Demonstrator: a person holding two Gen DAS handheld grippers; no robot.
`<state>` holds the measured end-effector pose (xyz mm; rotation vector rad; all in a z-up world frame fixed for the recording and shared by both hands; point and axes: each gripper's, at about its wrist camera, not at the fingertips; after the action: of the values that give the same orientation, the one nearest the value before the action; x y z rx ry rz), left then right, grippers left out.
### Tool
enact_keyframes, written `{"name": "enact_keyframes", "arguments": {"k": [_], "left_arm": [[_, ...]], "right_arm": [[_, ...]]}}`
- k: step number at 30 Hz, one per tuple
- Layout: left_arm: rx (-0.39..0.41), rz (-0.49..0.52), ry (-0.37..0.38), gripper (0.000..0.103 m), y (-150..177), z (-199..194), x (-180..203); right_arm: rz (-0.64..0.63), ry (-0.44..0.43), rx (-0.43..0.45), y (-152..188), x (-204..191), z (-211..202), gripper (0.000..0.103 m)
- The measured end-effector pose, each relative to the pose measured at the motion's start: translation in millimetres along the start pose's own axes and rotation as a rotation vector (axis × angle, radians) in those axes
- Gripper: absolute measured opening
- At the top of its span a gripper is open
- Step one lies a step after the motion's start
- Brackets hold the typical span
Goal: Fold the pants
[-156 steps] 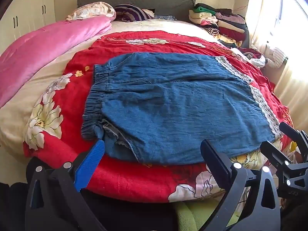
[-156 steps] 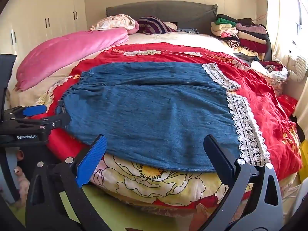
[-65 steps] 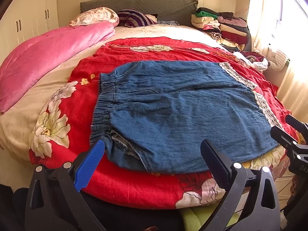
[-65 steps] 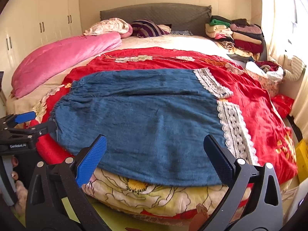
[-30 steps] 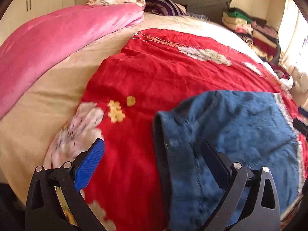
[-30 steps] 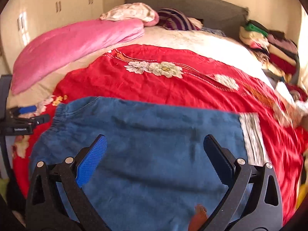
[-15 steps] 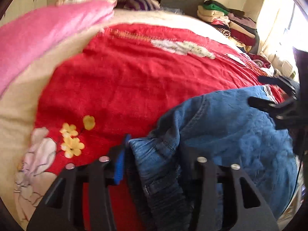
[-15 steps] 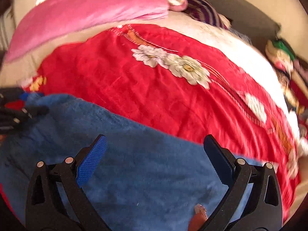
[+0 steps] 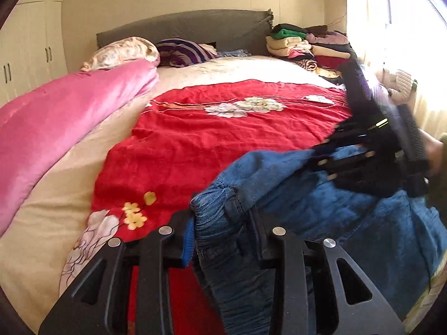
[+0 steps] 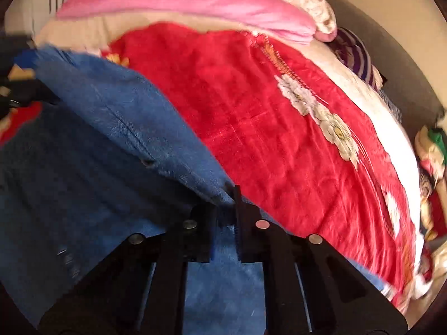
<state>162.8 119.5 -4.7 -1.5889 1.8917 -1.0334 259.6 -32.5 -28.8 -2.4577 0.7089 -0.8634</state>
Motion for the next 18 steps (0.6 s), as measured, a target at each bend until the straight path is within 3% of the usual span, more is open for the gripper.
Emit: {"name": "enact_keyframes", "arguments": {"k": [4,11,14,18], "left_arm": [[0.029,-0.019,0.023,0.03,5.9,-11.6,0.5],[0.075,0.035,0.074,0.03,3.3,-42.5,23.0],[0.08,0.063,0.082,0.03,7.6,-57.0,33.9],[0.074,0.027,0.15,0.031,22.9,-73.9,35.8]], "right_arm": [[0.139,-0.037,0.083,21.3,18.5,-41.8,0.004],[0.284,-0.032,0.171,57.0,15.6,-115.1,0.004],[0.306,-0.049,0.199,67.3,9.1,-134.9,0.004],[0.288,-0.075,0.223,86.4,-6.7,-162.6,0.004]]}}
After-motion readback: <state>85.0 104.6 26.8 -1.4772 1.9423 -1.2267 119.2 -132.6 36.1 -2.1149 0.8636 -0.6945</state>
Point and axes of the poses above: each gripper's, at about its wrist camera, not at the fingertips, and z roughly the way its jaws point, x to its right, y to its underside, and after that the axes turned 15 degrees about y, right-handed
